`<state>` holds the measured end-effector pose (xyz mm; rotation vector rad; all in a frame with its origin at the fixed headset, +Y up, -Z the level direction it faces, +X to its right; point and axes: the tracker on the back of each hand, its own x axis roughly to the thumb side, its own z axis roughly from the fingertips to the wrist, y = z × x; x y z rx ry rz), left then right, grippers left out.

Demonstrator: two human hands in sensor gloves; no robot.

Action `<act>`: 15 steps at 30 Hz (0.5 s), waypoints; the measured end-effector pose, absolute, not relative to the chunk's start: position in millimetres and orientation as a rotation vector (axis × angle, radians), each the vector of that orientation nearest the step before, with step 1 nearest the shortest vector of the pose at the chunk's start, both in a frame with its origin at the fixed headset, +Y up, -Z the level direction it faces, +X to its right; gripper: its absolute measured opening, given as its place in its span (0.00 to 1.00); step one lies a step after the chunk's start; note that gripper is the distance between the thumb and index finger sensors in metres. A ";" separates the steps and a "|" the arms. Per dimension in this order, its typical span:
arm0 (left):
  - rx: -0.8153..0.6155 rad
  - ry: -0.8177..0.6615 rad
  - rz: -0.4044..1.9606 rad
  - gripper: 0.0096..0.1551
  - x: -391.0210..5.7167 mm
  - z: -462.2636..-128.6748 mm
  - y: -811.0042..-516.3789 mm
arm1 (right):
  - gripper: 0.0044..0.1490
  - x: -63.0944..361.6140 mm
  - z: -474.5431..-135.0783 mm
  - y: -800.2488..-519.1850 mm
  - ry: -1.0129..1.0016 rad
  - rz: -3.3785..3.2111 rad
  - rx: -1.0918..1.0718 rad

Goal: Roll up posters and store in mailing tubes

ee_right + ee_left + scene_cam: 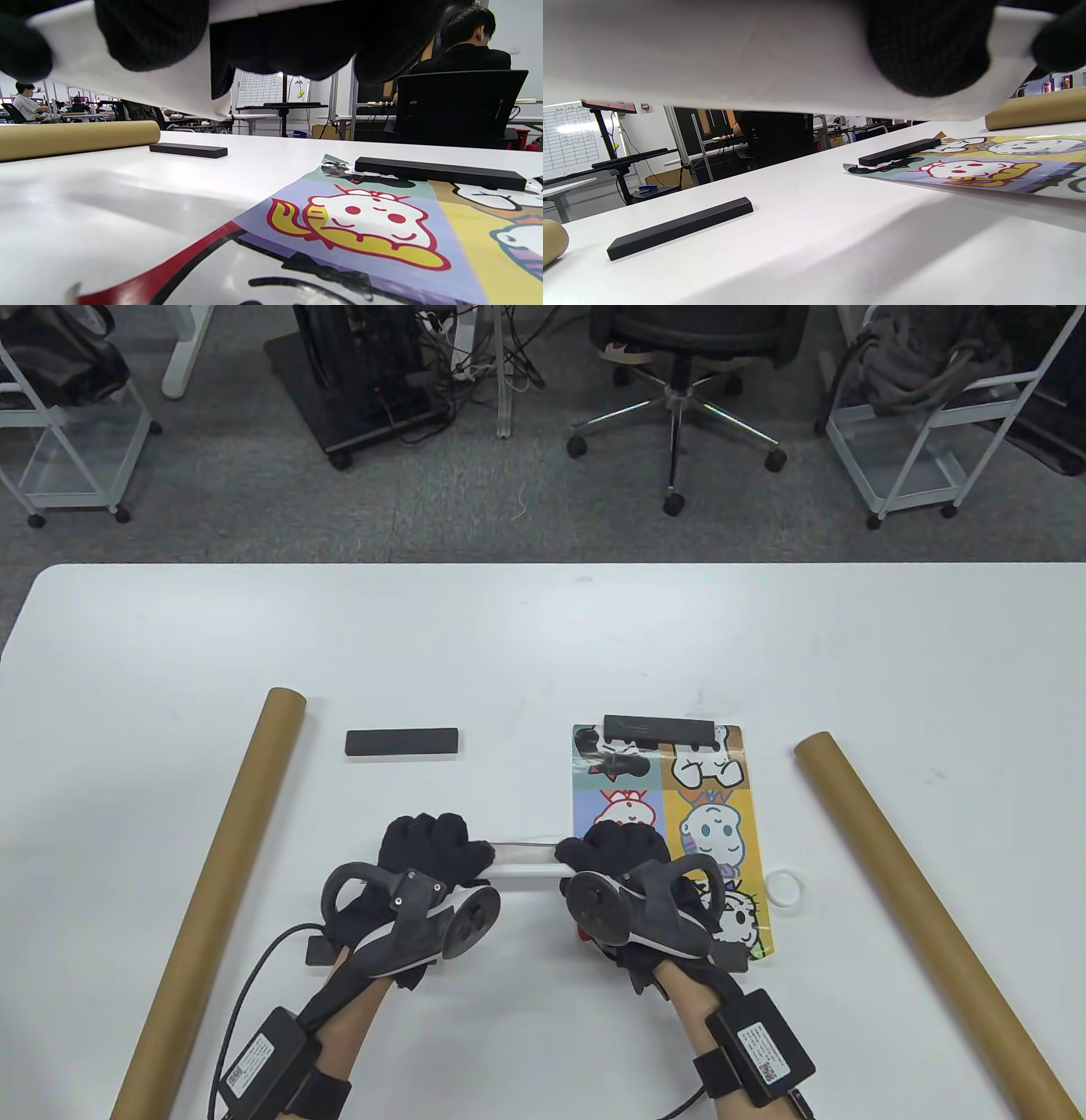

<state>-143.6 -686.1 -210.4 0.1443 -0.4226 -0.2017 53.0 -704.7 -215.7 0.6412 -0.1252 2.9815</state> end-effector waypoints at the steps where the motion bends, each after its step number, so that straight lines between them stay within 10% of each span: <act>1: 0.145 -0.422 -0.199 0.26 -143.9 -210.7 -686.1 | 0.32 53.0 -215.5 -704.2 -0.131 2.974 0.644; 15: 0.132 -0.411 -0.131 0.37 -149.4 -213.2 -684.6 | 0.37 54.7 -216.3 -706.0 -0.123 2.944 0.647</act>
